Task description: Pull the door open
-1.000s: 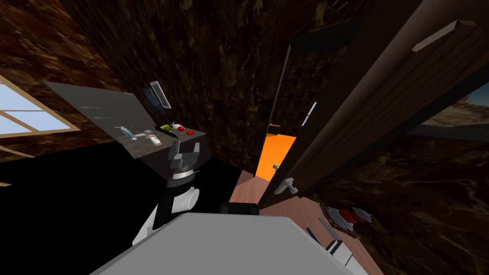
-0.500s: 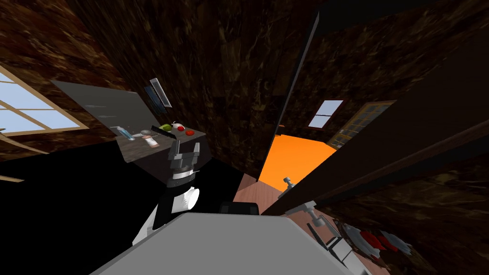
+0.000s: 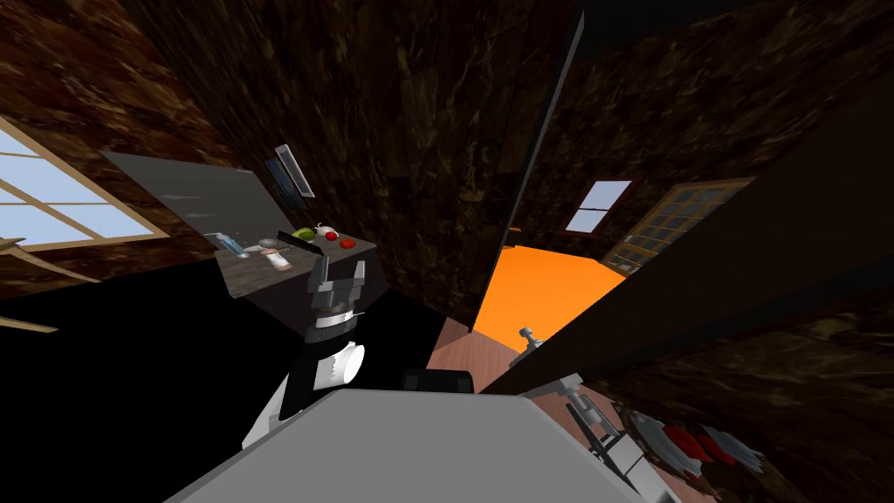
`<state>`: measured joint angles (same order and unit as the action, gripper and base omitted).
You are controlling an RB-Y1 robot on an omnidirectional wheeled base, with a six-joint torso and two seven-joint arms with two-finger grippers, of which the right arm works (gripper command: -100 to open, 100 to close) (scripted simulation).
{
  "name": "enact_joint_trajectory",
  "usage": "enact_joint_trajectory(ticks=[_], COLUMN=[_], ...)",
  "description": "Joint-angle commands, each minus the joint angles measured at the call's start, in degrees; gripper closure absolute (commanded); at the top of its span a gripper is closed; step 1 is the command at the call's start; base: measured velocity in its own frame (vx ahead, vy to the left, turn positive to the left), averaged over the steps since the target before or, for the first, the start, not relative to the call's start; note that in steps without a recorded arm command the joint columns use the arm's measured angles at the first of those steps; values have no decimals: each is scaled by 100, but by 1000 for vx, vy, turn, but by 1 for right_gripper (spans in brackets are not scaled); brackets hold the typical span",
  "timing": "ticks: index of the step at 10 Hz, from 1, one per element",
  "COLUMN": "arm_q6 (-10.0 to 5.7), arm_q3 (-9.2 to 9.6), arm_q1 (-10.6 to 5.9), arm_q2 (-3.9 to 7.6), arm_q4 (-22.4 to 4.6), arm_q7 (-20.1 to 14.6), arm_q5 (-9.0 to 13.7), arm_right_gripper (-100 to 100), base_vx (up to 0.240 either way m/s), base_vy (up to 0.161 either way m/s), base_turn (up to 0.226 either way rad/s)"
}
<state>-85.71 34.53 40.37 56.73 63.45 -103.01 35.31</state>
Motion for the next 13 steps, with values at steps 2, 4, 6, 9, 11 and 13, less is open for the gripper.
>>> enact_joint_trajectory(ticks=[2,4,6,9,11,13], arm_q6=[-5,-15,-36,-67,-86,-72], arm_q3=[27,23,51,94,119,119], arm_q1=[19,-53,-119,-220,-279,-299], arm_q2=[-16,18,36,65,82,88], arm_q4=[6,-54,-113,-203,-256,-265], arm_q7=[0,-48,-103,-188,-237,-242], arm_q5=[-17,-34,-76,-139,-176,-180], arm_right_gripper=[100,100,100,100,100,100], base_vx=[-3,-166,-222,-243,-237,-138], base_vy=[0,-45,-60,-83,-110,-69], base_turn=[-3,134,124,130,108,51])
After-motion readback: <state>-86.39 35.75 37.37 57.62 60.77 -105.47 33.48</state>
